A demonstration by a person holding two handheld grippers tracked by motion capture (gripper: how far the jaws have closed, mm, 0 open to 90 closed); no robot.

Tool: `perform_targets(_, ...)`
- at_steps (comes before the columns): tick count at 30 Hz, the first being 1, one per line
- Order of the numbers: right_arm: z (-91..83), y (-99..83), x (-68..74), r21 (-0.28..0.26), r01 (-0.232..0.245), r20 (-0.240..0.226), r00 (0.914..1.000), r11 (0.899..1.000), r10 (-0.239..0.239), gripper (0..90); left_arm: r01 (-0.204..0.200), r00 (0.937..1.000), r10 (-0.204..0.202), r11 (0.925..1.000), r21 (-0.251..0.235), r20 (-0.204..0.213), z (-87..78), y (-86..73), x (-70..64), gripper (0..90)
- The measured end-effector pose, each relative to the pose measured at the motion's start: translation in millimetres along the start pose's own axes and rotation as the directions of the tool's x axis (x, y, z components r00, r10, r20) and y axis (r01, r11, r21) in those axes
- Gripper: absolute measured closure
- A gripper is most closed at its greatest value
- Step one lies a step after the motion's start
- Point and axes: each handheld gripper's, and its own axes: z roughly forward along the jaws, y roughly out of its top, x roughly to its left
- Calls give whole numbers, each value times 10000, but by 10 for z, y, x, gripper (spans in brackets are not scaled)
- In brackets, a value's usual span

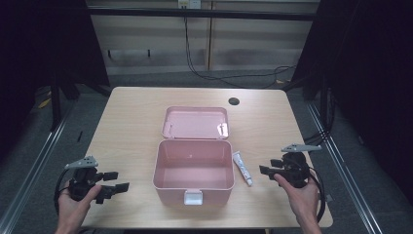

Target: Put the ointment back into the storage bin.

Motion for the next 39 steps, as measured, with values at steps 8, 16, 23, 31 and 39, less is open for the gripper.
perform_targets(8, 78, 119, 69, 1310, 357, -251, 9991, 9907, -327, 455, -13, 10000, 13, 10000, 27, -47, -3, -3, 3, 235)
perform_targets(16, 178, 297, 120, 2292, 377, -598, 9979, 9727, -246, 520, -21, 10000, 22, 10000, 48, -46, -4, -4, 5, 235)
perform_targets(23, 257, 370, 165, 3264, 275, -685, 9976, 9448, -54, 580, 14, 10000, -14, 10000, 59, -34, 5, -3, 2, 233)
perform_targets(31, 413, 476, 233, 4104, 532, -926, 9956, 9104, -164, 621, 20, 10000, -19, 10000, 71, -85, 4, -4, 0, 233)
perform_targets(39, 544, 565, 260, 5002, 463, -842, 9964, 8647, -46, 611, -12, 10000, 12, 9999, 147, 0, 12, -3, -4, 233)
